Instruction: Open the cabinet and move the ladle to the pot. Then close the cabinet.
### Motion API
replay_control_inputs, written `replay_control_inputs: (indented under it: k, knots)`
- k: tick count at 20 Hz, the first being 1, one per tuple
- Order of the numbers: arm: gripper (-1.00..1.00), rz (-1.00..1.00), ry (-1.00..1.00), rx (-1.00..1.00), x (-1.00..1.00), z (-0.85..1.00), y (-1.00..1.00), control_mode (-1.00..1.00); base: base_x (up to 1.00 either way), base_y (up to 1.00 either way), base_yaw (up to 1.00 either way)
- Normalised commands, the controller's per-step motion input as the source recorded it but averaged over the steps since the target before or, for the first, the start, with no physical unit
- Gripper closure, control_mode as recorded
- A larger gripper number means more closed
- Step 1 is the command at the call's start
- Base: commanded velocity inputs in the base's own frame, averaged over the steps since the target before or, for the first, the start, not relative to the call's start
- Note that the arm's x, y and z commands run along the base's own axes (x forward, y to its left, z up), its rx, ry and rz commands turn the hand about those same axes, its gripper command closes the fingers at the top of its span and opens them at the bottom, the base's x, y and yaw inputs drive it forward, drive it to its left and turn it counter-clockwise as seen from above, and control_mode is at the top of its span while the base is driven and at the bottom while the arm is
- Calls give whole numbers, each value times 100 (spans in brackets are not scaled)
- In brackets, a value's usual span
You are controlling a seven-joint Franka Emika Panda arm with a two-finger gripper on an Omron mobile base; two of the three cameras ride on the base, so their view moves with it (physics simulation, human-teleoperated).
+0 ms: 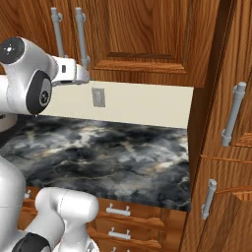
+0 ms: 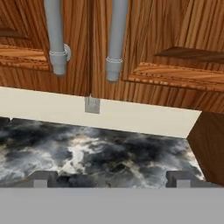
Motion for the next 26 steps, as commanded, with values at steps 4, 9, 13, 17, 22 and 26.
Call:
replay_control_inputs:
  k: [4,9,13,17,22,26]
  knots:
    - [-100,0,-29,-1,-2,55,12,-100,0,0,0]
    - [-100,-1,-22,0,0,45,20,-100,0,0,0]
    - [-100,-1,-20,0,0,35,11,-100,0,0,0]
    - [-100,-1,-14,1,8,30,3,-100,0,0,0]
    - [-100,0,-11,1,31,1,-1,-100,0,0,0]
    - [-100,0,-1,3,41,0,-14,-100,0,0,0]
